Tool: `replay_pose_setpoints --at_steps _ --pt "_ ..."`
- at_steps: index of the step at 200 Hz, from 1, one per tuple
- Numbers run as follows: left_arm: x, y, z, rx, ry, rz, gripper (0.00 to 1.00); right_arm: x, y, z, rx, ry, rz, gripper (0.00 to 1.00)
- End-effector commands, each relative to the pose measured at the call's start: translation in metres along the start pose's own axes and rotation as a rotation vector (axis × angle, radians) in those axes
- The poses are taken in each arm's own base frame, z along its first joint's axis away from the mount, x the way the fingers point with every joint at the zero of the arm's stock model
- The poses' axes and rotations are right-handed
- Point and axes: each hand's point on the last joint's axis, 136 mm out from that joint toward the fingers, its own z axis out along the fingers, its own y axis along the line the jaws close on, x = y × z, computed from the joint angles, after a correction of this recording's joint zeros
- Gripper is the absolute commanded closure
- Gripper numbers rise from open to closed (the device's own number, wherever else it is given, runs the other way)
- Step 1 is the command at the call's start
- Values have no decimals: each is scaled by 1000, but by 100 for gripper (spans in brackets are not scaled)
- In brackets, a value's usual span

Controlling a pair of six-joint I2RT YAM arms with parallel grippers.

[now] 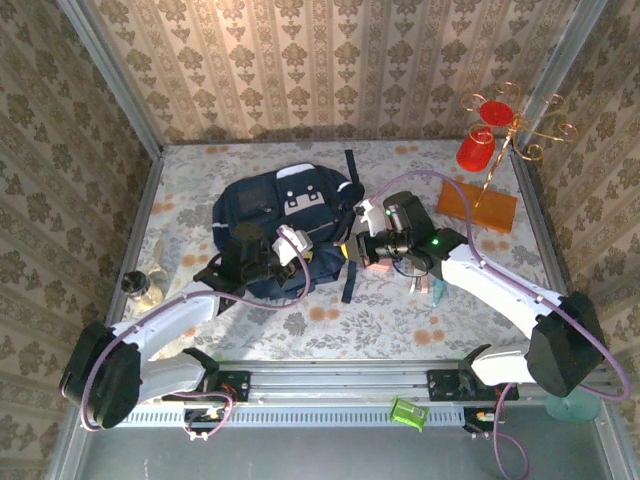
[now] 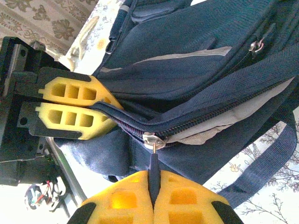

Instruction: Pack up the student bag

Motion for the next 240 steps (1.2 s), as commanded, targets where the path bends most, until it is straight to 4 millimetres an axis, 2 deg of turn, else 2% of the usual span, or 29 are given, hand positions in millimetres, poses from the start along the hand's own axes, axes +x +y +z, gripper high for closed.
replay_pose_setpoints --at_steps 1,18,36,55,76,87,98,114,139,160,178,208,225,240 --pt "38 33 -8 -169 149 -75 100 -25 -9 -25 99 -94 11 100" --pt "41 41 -16 -217 146 -103 100 -25 -42 -39 310 -115 31 100" --pt "40 48 -24 -260 135 -112 100 -24 -66 -53 469 -144 52 100" --pt "38 49 -27 -271 123 -116 100 -22 -79 -61 568 -159 60 100" --pt "36 47 -26 -258 105 -122 100 -21 -84 -63 616 -159 60 100" --pt "33 42 -25 -231 88 -120 100 -22 -74 -55 552 -157 47 100" --pt "31 38 -23 -205 80 -115 100 -25 -51 -44 413 -167 12 100" --pt "32 35 -18 -184 84 -105 100 -31 4 -28 136 -167 -47 100" --pt "32 31 -10 -160 93 -83 100 -37 72 -26 -157 -165 -100 100" --pt "31 29 -4 -147 99 -79 100 -37 103 -25 -290 -146 -101 100" --pt "31 30 -2 -153 110 -80 100 -35 110 -26 -311 -135 -102 100" --pt "33 42 -7 -217 125 -98 100 -37 102 -41 -252 -164 -106 100" --pt "30 47 -13 -243 114 -106 100 -38 88 -49 -161 -175 -95 100" --pt "27 49 -18 -261 101 -110 100 -40 66 -56 -13 -187 -89 100"
